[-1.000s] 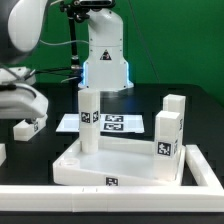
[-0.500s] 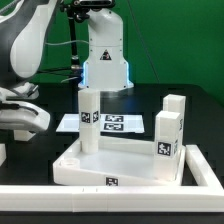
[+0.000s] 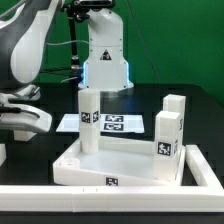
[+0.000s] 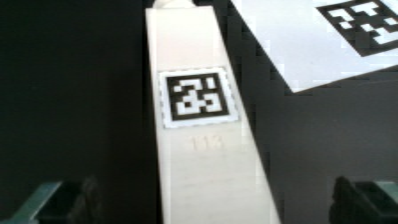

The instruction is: Assemble desk

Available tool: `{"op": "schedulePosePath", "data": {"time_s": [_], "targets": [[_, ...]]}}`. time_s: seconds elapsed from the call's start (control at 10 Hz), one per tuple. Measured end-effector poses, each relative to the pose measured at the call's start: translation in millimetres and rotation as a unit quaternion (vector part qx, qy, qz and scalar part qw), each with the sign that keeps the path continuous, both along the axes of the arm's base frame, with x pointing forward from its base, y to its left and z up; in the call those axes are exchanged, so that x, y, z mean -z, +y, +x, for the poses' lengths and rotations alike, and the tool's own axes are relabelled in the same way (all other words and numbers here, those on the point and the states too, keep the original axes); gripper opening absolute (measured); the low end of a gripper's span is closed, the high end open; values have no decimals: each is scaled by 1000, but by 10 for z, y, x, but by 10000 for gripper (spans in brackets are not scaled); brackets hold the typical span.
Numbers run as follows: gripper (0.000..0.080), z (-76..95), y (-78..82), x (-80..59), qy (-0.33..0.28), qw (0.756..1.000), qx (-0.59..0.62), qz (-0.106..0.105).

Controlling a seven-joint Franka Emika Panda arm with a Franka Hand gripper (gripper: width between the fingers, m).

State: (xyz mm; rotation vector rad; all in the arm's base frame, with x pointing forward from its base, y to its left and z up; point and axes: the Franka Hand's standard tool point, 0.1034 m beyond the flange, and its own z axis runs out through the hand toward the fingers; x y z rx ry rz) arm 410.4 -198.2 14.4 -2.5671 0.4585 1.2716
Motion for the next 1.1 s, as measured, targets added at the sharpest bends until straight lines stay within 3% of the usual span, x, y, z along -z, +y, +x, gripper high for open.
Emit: {"op": "schedulePosePath", "data": {"time_s": [0.1,0.2,0.3,0.4,1.0,1.1], "targets": [[537,0,-1,1,0,1000,0,0],[537,0,-1,2,0,1000,0,0],[335,0,-2,2,0,1000,0,0],[287,0,-3,2,0,1000,0,0],[287,12,0,-11,-2,1000,0,-1],[287,113,42,-137,-12,1000,-5,1]]}}
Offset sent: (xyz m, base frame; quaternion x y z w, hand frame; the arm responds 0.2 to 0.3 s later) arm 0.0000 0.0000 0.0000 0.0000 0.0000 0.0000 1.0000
